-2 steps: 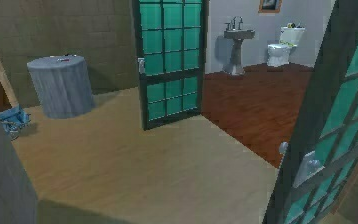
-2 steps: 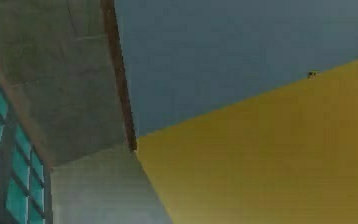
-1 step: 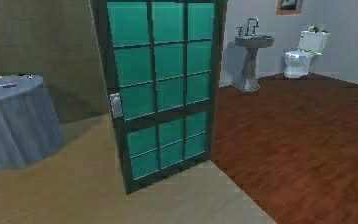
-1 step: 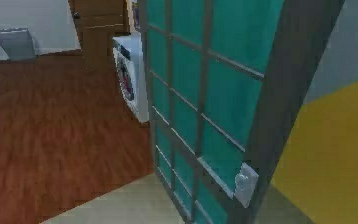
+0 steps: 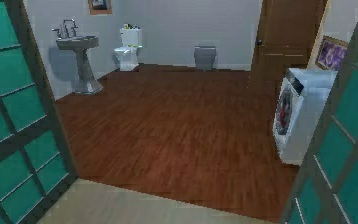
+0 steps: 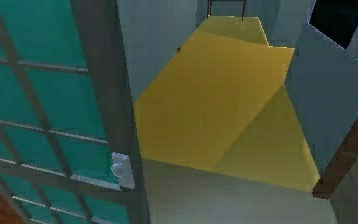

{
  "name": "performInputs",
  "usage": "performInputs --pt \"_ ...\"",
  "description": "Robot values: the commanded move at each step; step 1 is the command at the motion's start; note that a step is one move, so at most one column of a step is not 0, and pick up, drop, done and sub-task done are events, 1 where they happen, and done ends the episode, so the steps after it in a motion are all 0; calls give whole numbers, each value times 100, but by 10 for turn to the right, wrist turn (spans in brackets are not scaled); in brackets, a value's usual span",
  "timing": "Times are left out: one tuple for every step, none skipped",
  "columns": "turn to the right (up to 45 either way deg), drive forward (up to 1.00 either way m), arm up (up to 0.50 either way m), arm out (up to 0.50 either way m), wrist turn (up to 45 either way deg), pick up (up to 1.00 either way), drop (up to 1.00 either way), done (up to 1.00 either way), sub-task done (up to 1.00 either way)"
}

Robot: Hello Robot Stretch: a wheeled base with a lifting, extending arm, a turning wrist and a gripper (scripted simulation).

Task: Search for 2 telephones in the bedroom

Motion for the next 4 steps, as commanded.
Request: performInputs --pt "120 0 0 0 0 0 0 0 0" --pt "0 100 0 0 0 0 0 0 0" --pt "0 100 0 0 0 0 0 0 0" --pt "0 100 0 0 0 0 0 0 0"
